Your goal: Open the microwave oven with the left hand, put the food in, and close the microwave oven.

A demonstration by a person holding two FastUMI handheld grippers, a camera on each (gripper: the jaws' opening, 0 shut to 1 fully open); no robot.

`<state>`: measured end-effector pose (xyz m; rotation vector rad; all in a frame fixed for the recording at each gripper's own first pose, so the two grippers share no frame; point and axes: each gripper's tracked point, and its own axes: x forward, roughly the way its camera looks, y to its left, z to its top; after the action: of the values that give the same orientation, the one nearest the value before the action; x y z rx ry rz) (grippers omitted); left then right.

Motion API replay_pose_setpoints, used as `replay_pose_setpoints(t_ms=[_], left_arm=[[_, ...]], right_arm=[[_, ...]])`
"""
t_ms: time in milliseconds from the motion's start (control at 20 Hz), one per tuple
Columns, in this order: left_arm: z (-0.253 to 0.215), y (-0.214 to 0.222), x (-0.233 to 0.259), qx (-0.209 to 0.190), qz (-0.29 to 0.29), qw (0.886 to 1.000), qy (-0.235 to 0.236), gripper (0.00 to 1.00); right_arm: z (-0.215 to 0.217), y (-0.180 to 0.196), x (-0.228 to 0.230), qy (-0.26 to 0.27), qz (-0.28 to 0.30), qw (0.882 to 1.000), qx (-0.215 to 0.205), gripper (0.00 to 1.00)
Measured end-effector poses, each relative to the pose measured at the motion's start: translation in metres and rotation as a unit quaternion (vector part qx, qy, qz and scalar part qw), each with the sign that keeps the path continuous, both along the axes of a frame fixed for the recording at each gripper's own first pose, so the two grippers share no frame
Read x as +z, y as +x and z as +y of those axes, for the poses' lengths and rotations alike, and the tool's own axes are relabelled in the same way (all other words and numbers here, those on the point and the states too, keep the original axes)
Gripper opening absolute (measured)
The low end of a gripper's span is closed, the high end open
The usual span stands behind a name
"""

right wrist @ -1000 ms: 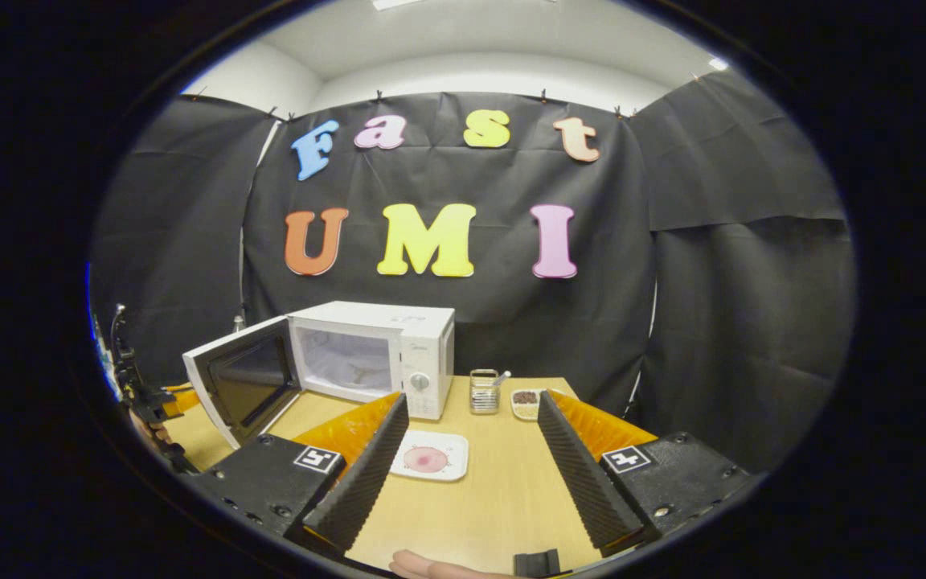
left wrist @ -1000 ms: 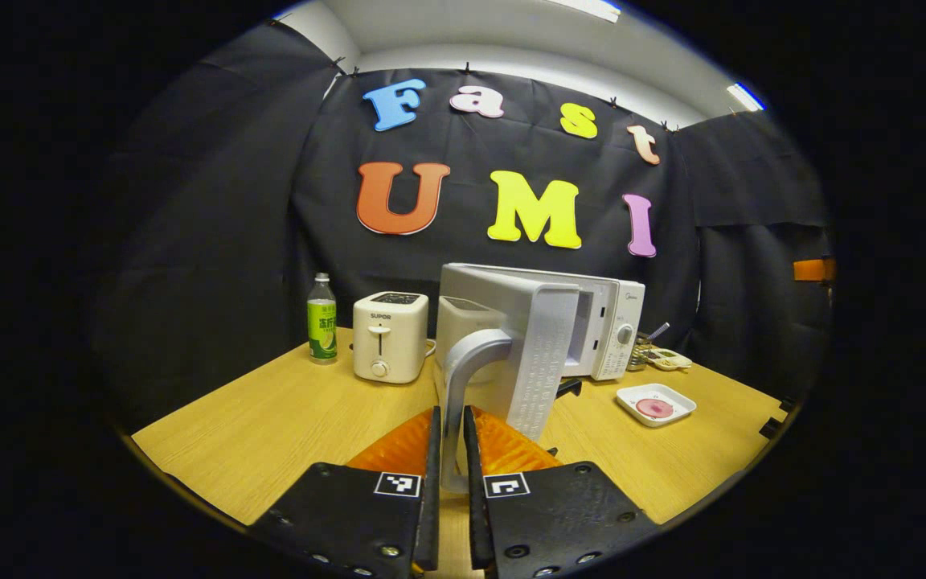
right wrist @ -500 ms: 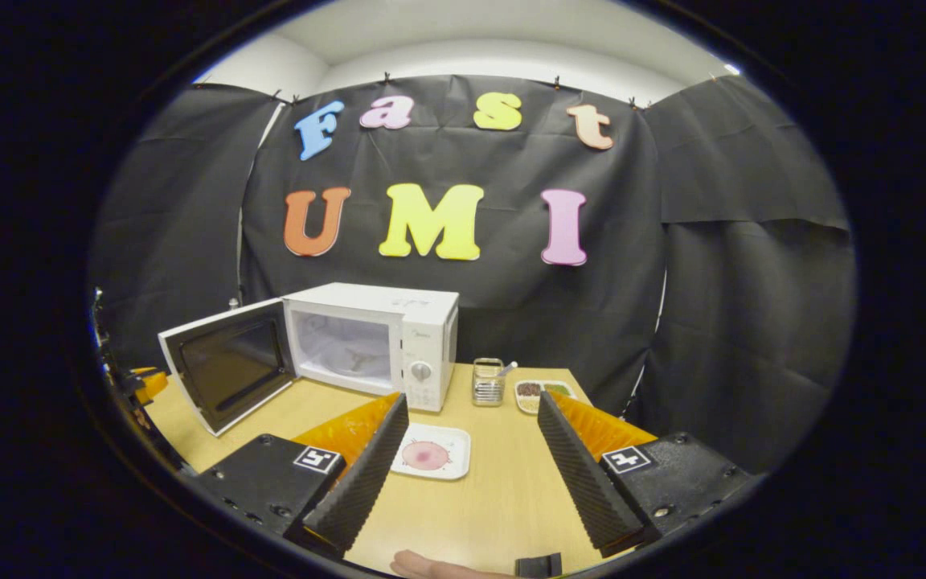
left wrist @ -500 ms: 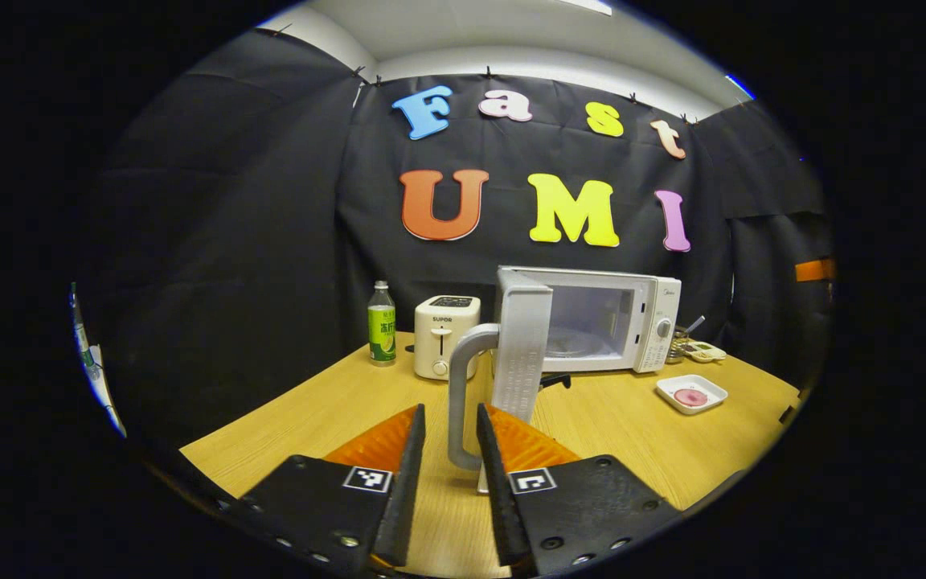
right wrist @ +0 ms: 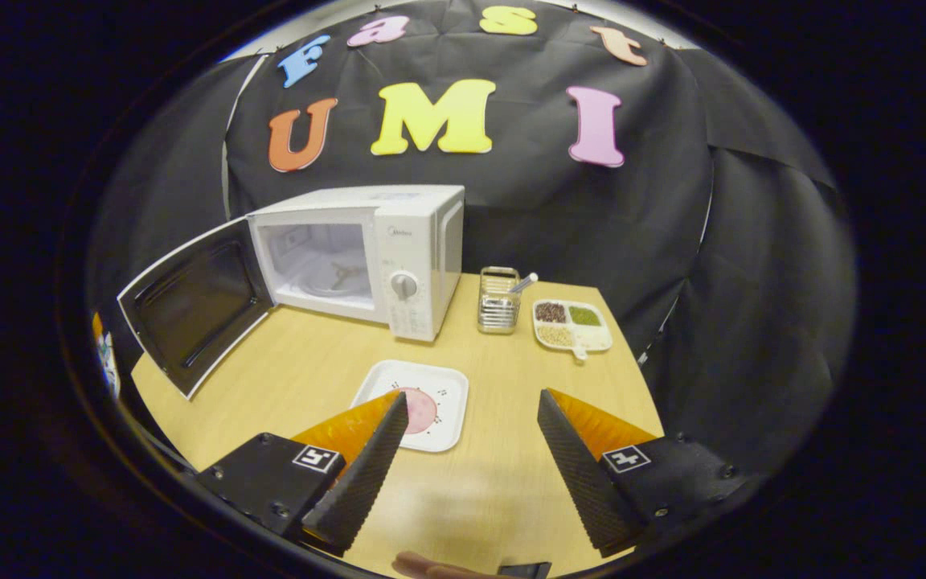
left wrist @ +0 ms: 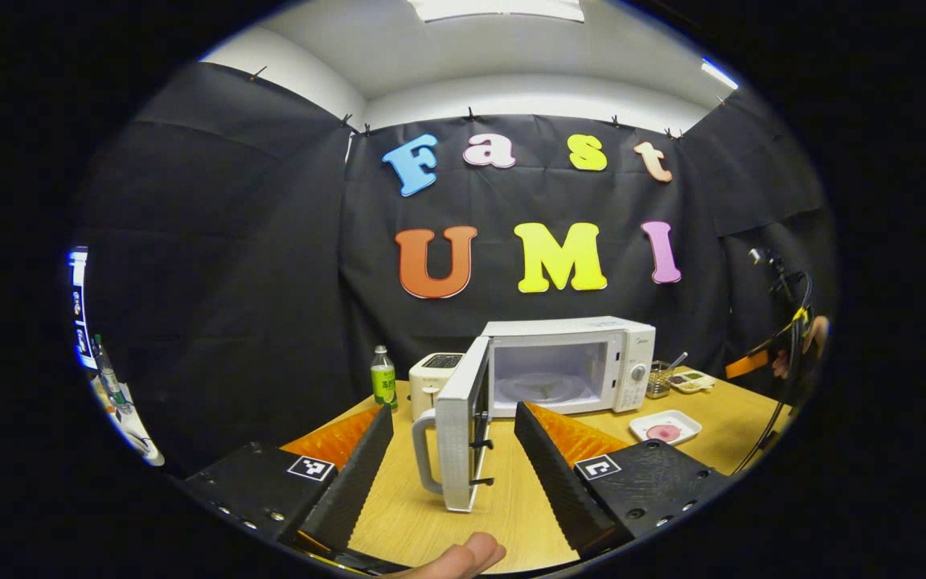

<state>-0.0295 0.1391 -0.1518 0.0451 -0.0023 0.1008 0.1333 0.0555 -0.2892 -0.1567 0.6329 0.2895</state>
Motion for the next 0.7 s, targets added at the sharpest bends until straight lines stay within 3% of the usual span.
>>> replay_pose_setpoints(t_ms=[150,350,550,700], left_arm=[[-0.023,0.0,0.028,-0.013,-0.01,1.0,-0.018,0.93],[-0.034,0.003,0.053,-0.001,-0.021,1.0,-0.01,0.93],[-0.047,0.01,0.061,0.006,-0.015,1.0,-0.001,0.92],[-0.06,0.018,0.062,0.0,-0.013,1.0,0.001,0.92]], right_arm=[[-0.001,0.019,-0.031,0.012,0.064,0.998,0.004,1.0],[0.006,0.043,-0.064,0.041,0.146,0.988,0.015,0.96],[0.014,0.056,-0.094,0.054,0.218,0.974,0.036,0.87],[0.03,0.058,-0.114,0.08,0.281,0.955,0.053,0.72]])
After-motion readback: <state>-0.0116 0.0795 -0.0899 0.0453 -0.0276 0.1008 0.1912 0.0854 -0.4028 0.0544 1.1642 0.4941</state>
